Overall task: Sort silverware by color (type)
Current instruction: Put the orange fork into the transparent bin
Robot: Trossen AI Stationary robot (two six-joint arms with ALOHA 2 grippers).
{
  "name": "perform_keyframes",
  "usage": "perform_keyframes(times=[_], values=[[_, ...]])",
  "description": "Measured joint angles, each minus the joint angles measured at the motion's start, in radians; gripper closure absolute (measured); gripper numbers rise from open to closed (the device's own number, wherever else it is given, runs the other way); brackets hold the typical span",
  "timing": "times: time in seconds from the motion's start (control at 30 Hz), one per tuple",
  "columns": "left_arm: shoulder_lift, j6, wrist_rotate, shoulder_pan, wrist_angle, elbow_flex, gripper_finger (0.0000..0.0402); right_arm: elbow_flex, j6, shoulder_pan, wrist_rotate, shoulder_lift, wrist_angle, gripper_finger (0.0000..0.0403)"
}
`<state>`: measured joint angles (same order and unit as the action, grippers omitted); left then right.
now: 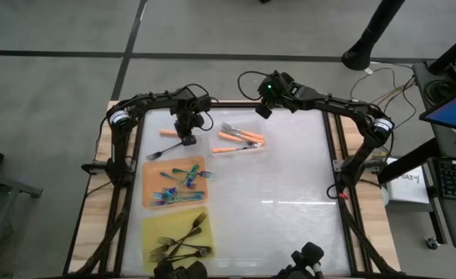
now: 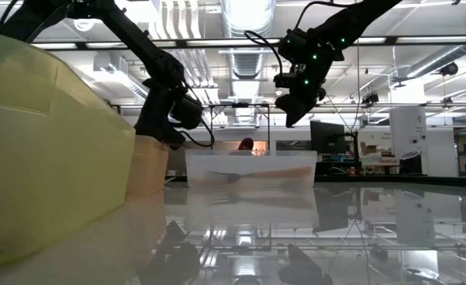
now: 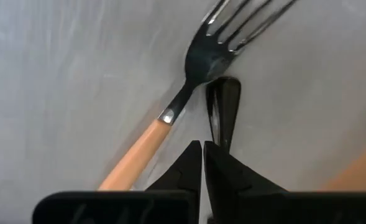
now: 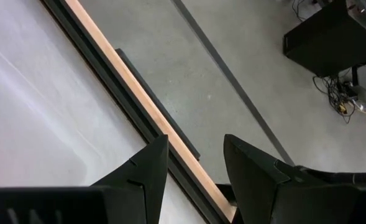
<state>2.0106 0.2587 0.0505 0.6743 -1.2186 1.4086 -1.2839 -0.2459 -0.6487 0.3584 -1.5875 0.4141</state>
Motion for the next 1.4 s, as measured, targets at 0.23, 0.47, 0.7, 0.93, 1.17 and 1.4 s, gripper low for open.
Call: perform_keyframes(times=[0.23,0.47,0.7,0.93,1.17,1.4], values=[[0.001,-0.098,0.011,0.000,0.049,-0.014,0.0401,0.000,0.000,0.000,0.000,0.000,0.000,0.0255],[0.001,-0.205,0.018,0.000,0.083,-0.030,0.0401,0.000,-0.015,0.000,0.000,0.000,0.000,0.0255],[0.001,-0.308,0.038,0.000,0.145,-0.039,0.0402,0.000,-0.043,0.000,0.000,0.000,-0.001,0.0255],[0.001,-0.350,0.048,0.010,0.227,-0.042,0.0402,0.000,-0.060,0.000,0.000,0.000,-0.006,0.0255],[0.000,-0.382,0.055,0.027,0.283,-0.043,0.0402,0.000,-0.072,0.000,0.000,0.000,-0.006,0.0255],[0.000,-0.397,0.116,0.038,0.376,-0.043,0.0402,0.000,-0.069,0.000,0.000,0.000,-0.009,0.0255]])
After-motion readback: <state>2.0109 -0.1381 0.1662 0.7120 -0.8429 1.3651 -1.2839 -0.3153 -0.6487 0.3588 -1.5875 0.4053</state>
